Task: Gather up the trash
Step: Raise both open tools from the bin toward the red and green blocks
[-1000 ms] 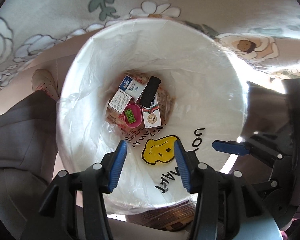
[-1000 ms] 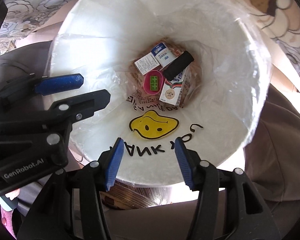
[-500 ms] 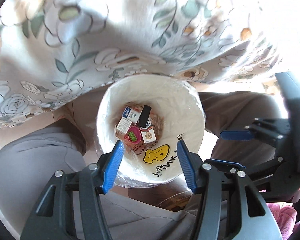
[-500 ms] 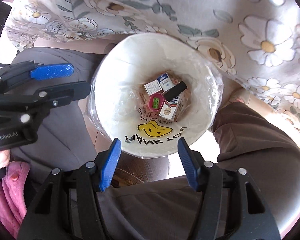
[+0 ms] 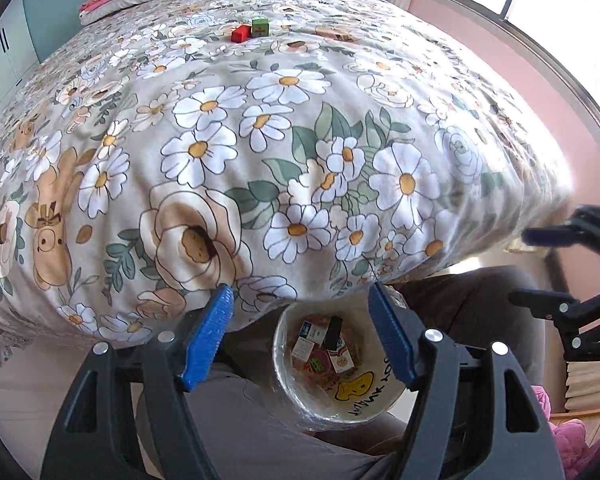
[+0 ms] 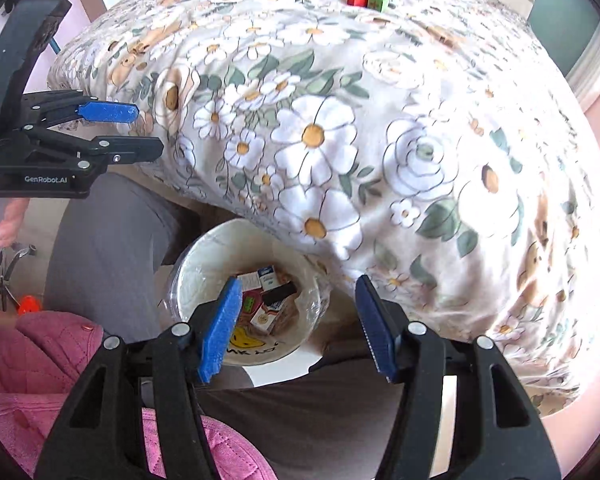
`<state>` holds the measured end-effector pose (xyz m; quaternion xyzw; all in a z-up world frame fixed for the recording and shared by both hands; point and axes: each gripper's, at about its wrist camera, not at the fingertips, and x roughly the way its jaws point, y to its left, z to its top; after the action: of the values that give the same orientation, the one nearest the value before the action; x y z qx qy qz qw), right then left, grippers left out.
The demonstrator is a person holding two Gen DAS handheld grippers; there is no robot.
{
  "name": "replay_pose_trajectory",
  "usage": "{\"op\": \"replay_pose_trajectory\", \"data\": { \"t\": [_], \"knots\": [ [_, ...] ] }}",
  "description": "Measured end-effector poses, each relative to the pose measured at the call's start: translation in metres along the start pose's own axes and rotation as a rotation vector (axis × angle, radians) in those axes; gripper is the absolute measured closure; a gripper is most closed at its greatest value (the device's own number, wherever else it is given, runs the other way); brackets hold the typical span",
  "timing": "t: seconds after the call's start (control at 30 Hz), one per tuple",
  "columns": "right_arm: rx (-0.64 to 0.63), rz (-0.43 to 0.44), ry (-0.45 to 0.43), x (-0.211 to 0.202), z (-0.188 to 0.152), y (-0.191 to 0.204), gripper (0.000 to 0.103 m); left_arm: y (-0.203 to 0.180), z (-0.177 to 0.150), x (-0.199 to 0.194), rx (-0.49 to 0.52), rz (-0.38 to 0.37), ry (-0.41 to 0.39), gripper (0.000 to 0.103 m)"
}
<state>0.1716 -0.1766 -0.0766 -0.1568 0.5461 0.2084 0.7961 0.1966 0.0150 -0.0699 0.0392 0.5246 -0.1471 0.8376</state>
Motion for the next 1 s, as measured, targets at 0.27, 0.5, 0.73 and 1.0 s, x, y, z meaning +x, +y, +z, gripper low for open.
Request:
{"op": "replay_pose_trajectory", "data": {
  "t": [0.27,0.5,0.73,1.0],
  "knots": [
    [-0.040,-0.032,-0.138,-0.052,0.047,-0.037,0.035,0.013,0.054,-0.016,0.044,0.106,-0.093,0.021],
    [-0.105,-0.011,-0.282,-0.077,0.096,-0.068,0.033,0.026,0.102,-0.017,0.058,0.129,-0.148,0.017],
    [-0.148,0.002,-0.340,-0.084,0.139,-0.093,0.033,0.036,0.139,-0.002,0.060,0.127,-0.155,0.017],
    [-0.177,0.030,-0.347,-0.071,0.187,-0.118,0.030,0.046,0.178,0.018,0.078,0.136,-0.148,0.017]
  ]
}}
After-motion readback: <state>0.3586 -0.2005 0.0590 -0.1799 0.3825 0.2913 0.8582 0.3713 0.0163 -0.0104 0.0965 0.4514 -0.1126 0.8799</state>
